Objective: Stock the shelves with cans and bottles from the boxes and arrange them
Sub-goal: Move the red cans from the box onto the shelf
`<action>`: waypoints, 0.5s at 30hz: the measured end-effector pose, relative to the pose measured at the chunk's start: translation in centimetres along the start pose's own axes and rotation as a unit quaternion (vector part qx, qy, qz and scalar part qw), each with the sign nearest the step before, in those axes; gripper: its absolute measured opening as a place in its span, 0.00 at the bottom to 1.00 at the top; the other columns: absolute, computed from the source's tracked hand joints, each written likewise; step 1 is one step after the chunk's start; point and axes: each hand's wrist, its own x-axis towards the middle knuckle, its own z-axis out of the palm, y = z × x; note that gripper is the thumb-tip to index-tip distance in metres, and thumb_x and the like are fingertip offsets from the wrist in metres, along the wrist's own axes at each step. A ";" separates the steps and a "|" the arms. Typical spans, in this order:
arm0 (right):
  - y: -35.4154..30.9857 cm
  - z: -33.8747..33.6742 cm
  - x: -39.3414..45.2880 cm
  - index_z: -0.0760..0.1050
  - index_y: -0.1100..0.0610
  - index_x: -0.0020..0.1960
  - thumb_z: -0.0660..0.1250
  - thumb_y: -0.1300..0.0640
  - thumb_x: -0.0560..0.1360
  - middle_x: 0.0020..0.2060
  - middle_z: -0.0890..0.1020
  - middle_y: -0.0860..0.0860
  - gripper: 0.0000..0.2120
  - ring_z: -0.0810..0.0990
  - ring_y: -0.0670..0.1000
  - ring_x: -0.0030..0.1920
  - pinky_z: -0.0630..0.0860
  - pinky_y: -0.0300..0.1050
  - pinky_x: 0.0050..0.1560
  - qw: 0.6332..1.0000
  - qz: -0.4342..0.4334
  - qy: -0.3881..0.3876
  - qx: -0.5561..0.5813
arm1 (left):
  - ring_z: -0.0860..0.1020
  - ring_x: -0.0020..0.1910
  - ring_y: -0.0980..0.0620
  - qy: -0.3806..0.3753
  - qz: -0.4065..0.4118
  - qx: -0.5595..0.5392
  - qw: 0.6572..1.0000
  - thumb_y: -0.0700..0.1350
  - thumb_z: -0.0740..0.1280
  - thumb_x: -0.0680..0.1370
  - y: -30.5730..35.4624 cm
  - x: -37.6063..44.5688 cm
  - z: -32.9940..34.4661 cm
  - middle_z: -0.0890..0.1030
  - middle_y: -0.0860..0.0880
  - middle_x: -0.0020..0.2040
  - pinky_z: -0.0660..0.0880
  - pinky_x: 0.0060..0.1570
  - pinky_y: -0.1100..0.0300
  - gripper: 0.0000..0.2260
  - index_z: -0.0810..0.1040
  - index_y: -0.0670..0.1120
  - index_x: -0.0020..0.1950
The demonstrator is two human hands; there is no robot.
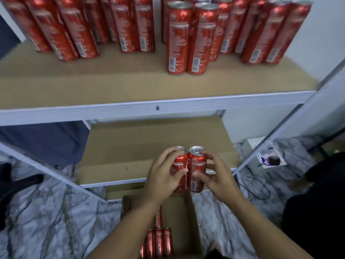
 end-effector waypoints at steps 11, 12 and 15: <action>-16.8 -11.8 1.0 0.72 0.39 0.64 0.80 0.55 0.68 0.58 0.78 0.38 0.30 0.84 0.49 0.55 0.84 0.47 0.48 0.985 -0.138 0.099 -0.037 | 0.77 0.65 0.53 0.025 0.191 -0.003 0.981 0.49 0.80 0.72 15.7 11.5 -4.6 0.78 0.52 0.65 0.79 0.59 0.48 0.23 0.82 0.48 0.66; -17.8 -12.5 1.4 0.72 0.40 0.65 0.80 0.54 0.68 0.58 0.79 0.38 0.30 0.83 0.49 0.55 0.84 0.47 0.48 0.982 -0.150 0.106 -0.042 | 0.78 0.64 0.53 0.031 0.210 0.003 0.977 0.48 0.80 0.72 16.7 12.5 -4.8 0.78 0.51 0.64 0.80 0.59 0.49 0.23 0.82 0.47 0.66; -20.3 -14.4 2.8 0.71 0.43 0.67 0.79 0.55 0.69 0.58 0.78 0.35 0.31 0.81 0.45 0.58 0.83 0.42 0.50 0.972 -0.186 0.126 -0.065 | 0.77 0.64 0.54 0.044 0.236 0.014 0.971 0.48 0.81 0.72 19.2 15.2 -5.3 0.77 0.52 0.64 0.80 0.58 0.50 0.24 0.82 0.47 0.66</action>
